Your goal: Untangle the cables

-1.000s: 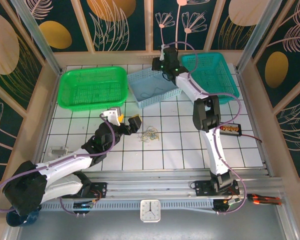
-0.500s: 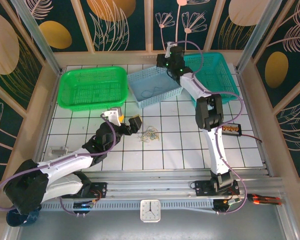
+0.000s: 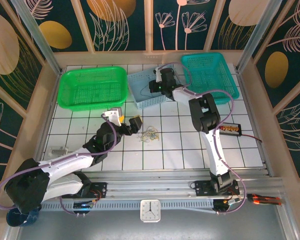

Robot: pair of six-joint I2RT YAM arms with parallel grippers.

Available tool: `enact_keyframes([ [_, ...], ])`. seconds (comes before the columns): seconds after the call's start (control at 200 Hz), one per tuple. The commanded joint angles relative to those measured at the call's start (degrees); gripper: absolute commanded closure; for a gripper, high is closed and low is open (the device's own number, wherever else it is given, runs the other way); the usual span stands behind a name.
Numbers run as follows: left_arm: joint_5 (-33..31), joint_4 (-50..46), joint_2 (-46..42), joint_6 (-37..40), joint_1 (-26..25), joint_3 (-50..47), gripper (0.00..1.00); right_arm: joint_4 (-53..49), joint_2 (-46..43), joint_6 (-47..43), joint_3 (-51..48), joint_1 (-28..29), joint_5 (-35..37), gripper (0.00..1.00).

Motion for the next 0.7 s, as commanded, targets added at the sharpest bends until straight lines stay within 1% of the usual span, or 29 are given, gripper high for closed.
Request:
enact_keyframes([
  [0.0,0.4,1.5,0.5,-0.8,-0.1,1.3,0.01,0.6,-5.9,-2.2,-0.8,1.2,-0.6,0.85],
  [0.07,0.3,1.6,0.5,-0.6,-0.1,1.3,0.01,-0.3,-7.2,-2.4,-0.9,1.5,0.1,0.66],
  [0.105,0.4,1.6,0.4,-0.5,-0.1,1.4,0.01,-0.7,-8.0,-2.6,-0.6,1.5,0.3,0.59],
  [0.15,0.4,1.6,0.3,-0.4,-0.1,1.4,0.01,-1.6,-9.0,-2.6,0.2,1.4,0.6,0.53],
  [0.225,0.4,1.7,0.0,-0.3,0.0,1.5,0.01,-3.4,-10.7,-2.7,2.1,1.4,0.8,0.46],
  [0.345,0.0,1.8,-0.6,0.0,-0.1,1.5,0.01,-6.2,-13.3,-2.2,4.9,1.3,1.2,0.41],
  [0.465,-0.5,1.8,-1.3,0.7,0.0,1.5,0.01,-7.9,-17.2,-0.9,4.5,1.2,2.1,0.39],
  [0.56,-0.4,1.8,-1.7,1.3,0.0,1.6,0.01,-7.7,-21.9,0.4,0.6,1.2,3.2,0.39],
  [0.696,1.1,1.9,-1.0,1.8,-0.1,1.9,0.01,-6.5,-30.1,3.0,-8.9,1.1,4.4,0.38],
])
